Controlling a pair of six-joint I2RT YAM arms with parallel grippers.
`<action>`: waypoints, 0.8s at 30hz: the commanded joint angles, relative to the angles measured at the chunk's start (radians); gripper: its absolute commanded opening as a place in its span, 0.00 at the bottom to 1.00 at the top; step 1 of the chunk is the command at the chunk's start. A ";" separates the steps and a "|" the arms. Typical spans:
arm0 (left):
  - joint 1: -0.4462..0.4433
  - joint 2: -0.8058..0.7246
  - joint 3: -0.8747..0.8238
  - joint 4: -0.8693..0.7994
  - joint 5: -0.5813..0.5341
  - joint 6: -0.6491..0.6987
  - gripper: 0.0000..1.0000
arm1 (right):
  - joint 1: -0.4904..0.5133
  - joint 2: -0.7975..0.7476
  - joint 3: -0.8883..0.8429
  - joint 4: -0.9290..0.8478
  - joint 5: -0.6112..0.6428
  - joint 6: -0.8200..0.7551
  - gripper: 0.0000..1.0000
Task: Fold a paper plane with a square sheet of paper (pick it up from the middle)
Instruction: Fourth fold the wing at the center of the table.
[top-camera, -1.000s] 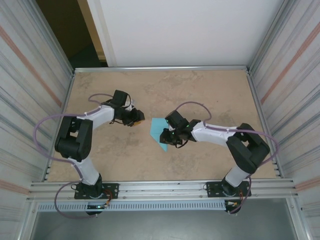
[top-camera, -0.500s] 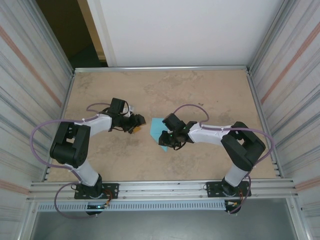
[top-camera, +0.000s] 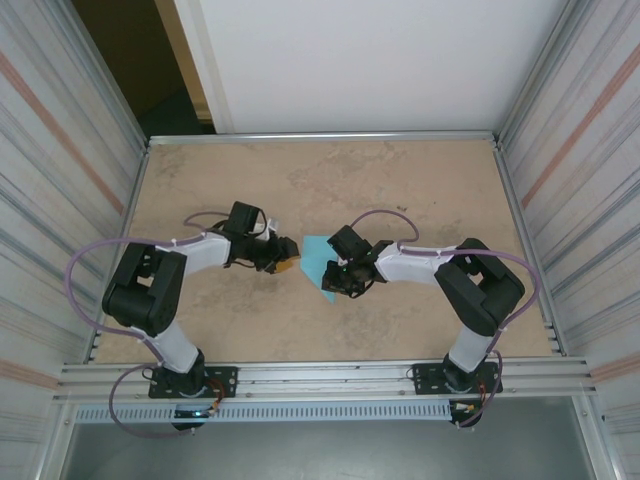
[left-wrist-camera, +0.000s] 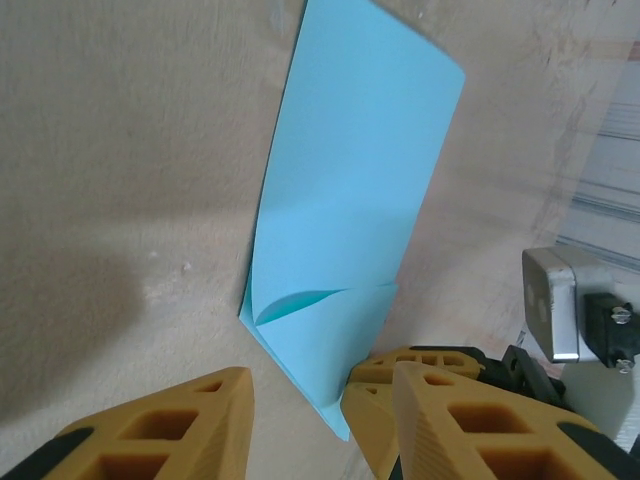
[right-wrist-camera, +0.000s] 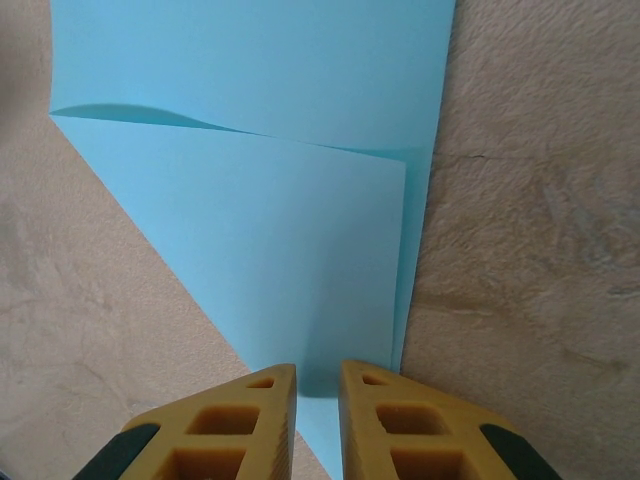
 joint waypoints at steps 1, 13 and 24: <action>-0.009 0.021 -0.008 0.011 0.029 -0.012 0.42 | -0.005 0.024 -0.008 -0.036 0.004 -0.019 0.18; -0.050 0.107 0.046 -0.001 0.021 -0.029 0.34 | -0.010 0.024 -0.011 -0.043 0.004 -0.021 0.18; -0.055 0.134 0.077 0.000 0.070 -0.012 0.27 | -0.013 0.021 -0.015 -0.045 0.001 -0.026 0.17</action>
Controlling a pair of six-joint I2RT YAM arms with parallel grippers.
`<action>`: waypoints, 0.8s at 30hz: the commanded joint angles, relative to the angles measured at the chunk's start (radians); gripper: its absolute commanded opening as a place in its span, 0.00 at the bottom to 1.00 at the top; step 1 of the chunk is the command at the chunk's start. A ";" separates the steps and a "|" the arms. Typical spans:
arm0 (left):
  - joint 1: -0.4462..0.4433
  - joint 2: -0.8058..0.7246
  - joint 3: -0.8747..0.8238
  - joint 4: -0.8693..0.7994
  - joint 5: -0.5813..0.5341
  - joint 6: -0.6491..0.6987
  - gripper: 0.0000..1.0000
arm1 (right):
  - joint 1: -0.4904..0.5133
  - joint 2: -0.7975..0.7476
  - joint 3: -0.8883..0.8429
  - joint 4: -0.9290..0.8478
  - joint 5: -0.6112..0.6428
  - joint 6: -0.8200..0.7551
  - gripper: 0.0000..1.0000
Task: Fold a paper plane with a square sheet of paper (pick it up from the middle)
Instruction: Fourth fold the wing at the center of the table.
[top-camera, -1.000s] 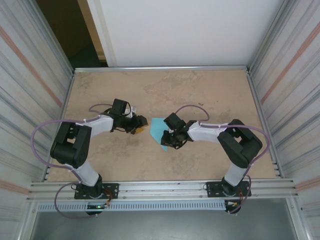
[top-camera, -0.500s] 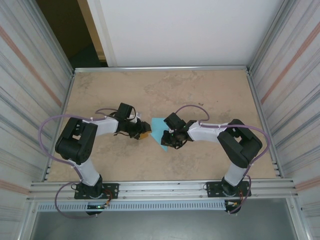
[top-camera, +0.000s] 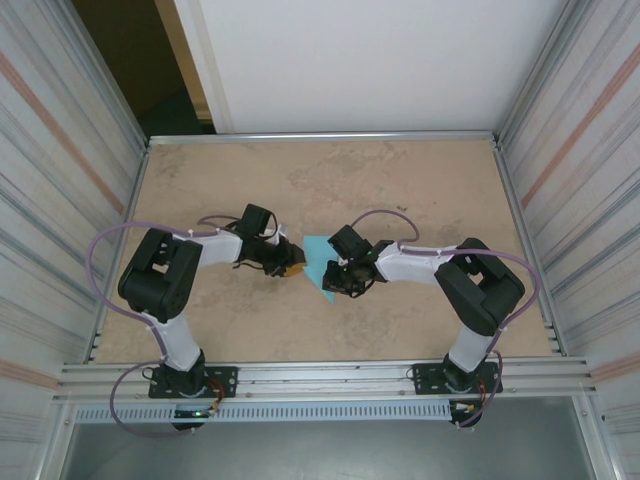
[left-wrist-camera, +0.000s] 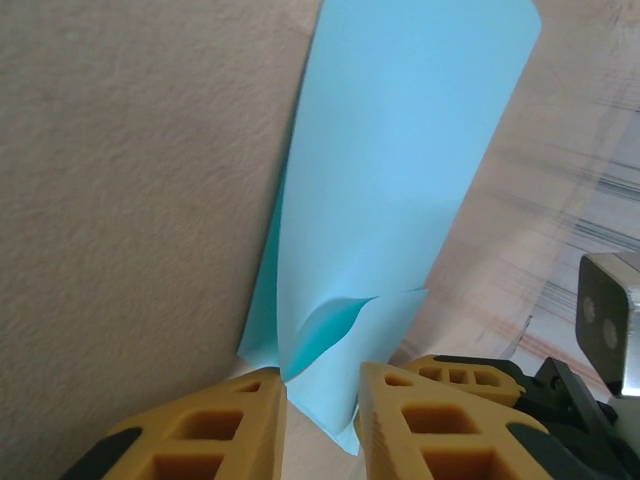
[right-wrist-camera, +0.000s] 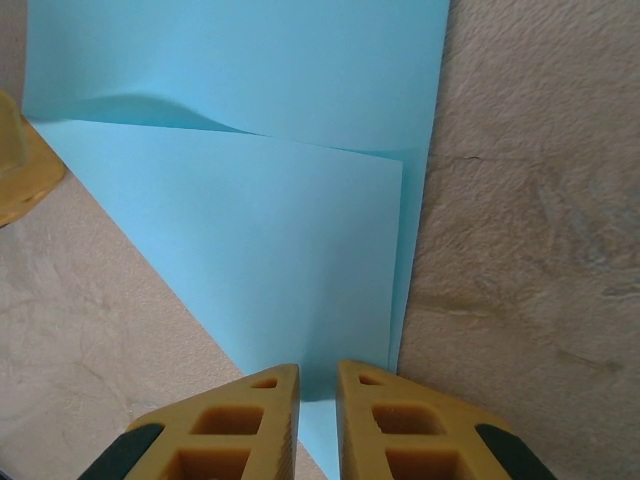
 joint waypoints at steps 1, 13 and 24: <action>-0.009 0.021 0.026 -0.009 0.041 0.019 0.27 | -0.009 0.022 -0.014 -0.044 0.006 -0.024 0.17; -0.010 0.069 0.034 0.064 0.149 0.074 0.32 | -0.015 0.002 -0.028 -0.017 -0.015 -0.019 0.15; -0.012 0.090 0.039 0.065 0.174 0.110 0.23 | -0.024 -0.011 -0.034 -0.013 -0.028 -0.028 0.15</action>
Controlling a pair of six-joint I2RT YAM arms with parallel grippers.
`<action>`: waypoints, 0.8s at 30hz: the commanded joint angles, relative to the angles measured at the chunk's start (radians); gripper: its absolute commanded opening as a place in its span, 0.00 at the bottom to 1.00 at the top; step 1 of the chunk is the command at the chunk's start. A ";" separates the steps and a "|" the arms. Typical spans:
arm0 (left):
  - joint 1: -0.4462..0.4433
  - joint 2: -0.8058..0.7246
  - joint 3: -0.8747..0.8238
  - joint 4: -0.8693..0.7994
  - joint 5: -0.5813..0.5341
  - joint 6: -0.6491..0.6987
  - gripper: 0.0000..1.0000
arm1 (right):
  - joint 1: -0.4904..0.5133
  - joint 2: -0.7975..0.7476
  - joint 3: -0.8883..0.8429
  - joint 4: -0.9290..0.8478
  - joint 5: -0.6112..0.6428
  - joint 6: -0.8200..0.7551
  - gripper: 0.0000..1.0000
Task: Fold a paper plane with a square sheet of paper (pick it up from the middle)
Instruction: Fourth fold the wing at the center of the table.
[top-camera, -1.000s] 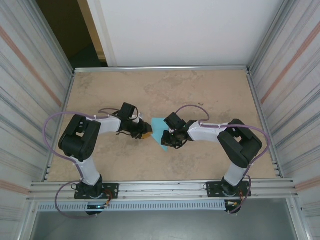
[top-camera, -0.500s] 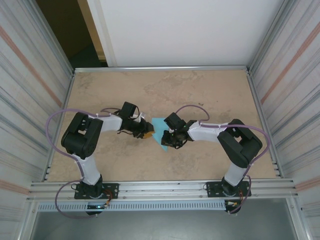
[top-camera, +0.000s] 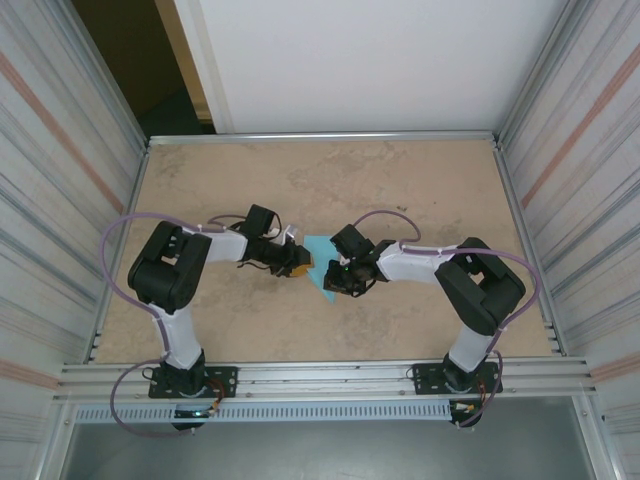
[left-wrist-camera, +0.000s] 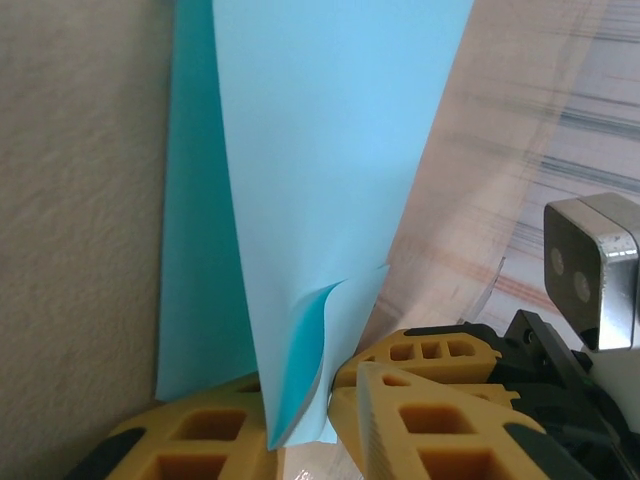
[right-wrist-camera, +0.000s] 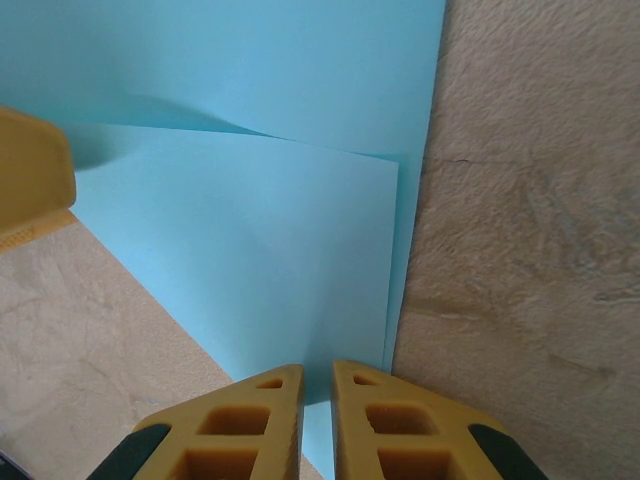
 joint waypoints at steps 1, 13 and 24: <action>-0.005 0.014 0.022 -0.007 0.029 0.033 0.22 | -0.006 -0.014 -0.022 -0.028 0.004 -0.028 0.15; -0.004 -0.082 0.035 -0.055 -0.130 -0.021 0.05 | 0.023 -0.169 -0.008 -0.080 0.198 -0.144 0.33; -0.005 -0.105 0.108 -0.134 -0.366 -0.206 0.06 | 0.166 -0.140 0.066 0.004 0.521 -0.394 0.40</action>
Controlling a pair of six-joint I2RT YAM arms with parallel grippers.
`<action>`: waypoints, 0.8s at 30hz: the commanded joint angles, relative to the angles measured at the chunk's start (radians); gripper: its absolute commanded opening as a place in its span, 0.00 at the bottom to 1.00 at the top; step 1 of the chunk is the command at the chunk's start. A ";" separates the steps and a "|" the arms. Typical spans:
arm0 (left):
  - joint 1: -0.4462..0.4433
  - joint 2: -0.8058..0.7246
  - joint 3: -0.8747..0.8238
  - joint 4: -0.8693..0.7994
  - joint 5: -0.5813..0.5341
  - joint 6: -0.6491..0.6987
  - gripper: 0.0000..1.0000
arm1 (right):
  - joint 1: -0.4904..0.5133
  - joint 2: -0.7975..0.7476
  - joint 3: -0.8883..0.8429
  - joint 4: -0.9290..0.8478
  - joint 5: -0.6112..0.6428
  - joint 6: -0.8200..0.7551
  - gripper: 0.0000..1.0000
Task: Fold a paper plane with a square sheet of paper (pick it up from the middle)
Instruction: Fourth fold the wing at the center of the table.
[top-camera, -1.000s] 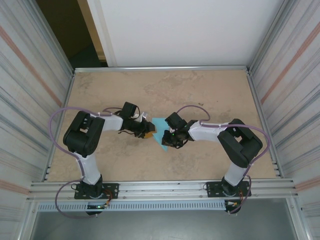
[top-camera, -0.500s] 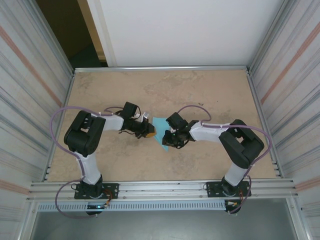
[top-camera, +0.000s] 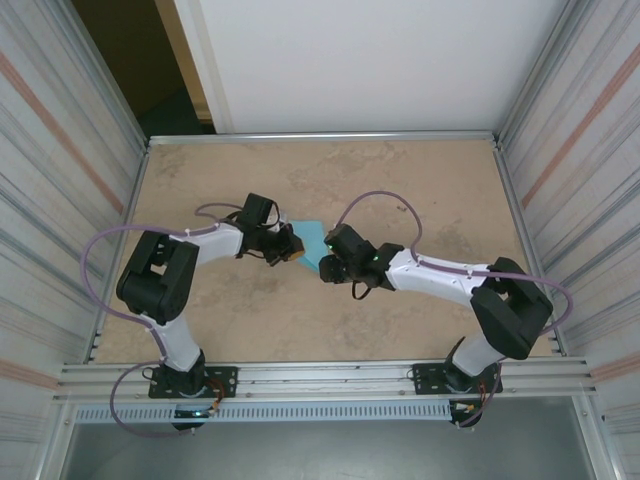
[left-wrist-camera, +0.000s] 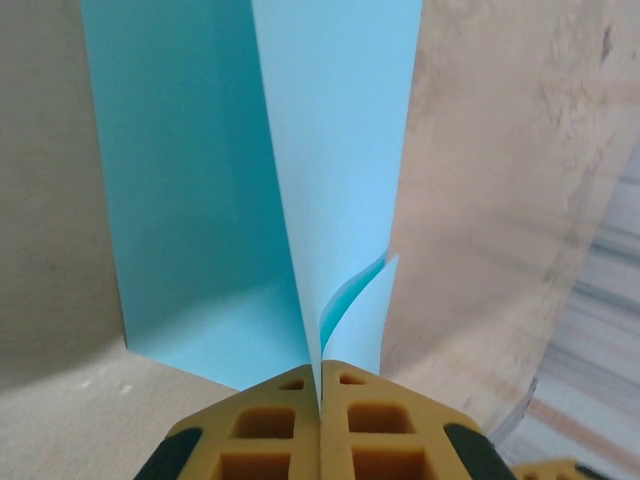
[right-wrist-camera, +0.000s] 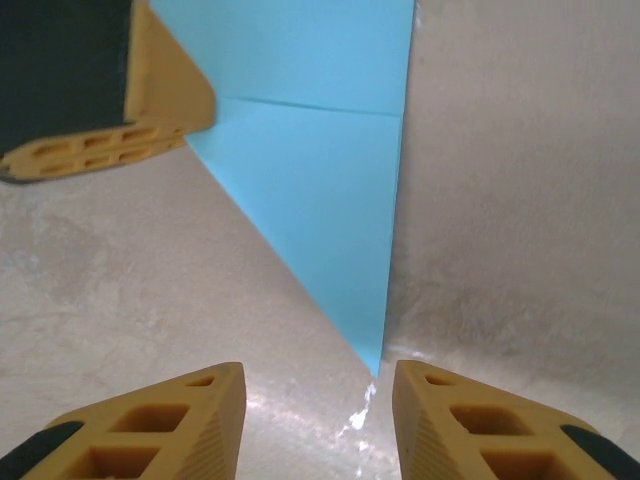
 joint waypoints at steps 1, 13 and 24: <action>-0.006 0.000 0.050 -0.044 -0.066 -0.075 0.06 | 0.045 0.053 0.043 0.060 0.124 -0.141 0.39; -0.017 0.023 0.106 -0.132 -0.064 -0.084 0.06 | 0.035 0.249 0.139 0.105 0.143 -0.233 0.38; -0.017 0.032 0.114 -0.136 -0.053 -0.103 0.06 | 0.030 0.313 0.162 0.101 0.178 -0.250 0.34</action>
